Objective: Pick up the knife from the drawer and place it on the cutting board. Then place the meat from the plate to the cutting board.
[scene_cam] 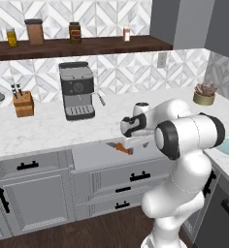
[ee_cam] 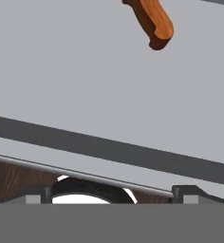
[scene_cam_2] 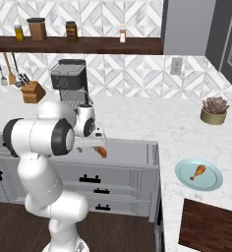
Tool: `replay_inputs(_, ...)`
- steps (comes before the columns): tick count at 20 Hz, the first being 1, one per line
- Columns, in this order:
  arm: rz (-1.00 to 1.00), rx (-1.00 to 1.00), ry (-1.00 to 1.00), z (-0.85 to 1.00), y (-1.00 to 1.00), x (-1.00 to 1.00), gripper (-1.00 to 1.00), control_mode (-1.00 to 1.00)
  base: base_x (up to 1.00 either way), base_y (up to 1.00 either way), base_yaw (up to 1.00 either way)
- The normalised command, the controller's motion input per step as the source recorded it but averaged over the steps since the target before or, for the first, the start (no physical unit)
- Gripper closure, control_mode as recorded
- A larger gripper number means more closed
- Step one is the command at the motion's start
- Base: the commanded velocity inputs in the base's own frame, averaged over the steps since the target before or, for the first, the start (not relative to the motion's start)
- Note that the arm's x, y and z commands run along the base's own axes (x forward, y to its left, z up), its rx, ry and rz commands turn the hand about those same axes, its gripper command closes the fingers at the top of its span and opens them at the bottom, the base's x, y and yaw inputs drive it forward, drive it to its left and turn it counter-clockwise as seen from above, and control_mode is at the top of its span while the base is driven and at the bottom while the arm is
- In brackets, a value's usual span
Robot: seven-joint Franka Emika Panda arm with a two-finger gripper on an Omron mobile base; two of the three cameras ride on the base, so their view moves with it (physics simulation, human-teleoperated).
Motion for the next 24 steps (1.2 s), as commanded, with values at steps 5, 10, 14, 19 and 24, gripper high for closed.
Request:
replay_inputs(5,-0.07,0.00,0.00,-0.41,0.00,0.17,-1.00,-1.00,0.00,0.00,0.00)
replay_inputs(10,-0.06,0.00,0.00,-0.35,0.04,0.26,-1.00,-1.00,0.00,0.00,0.00)
replay_inputs(14,-0.05,0.00,0.01,-0.40,0.07,0.36,-1.00,-1.00,0.00,0.00,0.00)
replay_inputs(19,-0.02,-0.01,0.05,-0.47,0.00,0.13,-1.00,-1.00,0.00,0.00,0.00)
replay_inputs(24,0.00,-0.01,0.12,-0.35,0.00,-0.22,-1.00,-1.00,0.00,0.00,0.00)
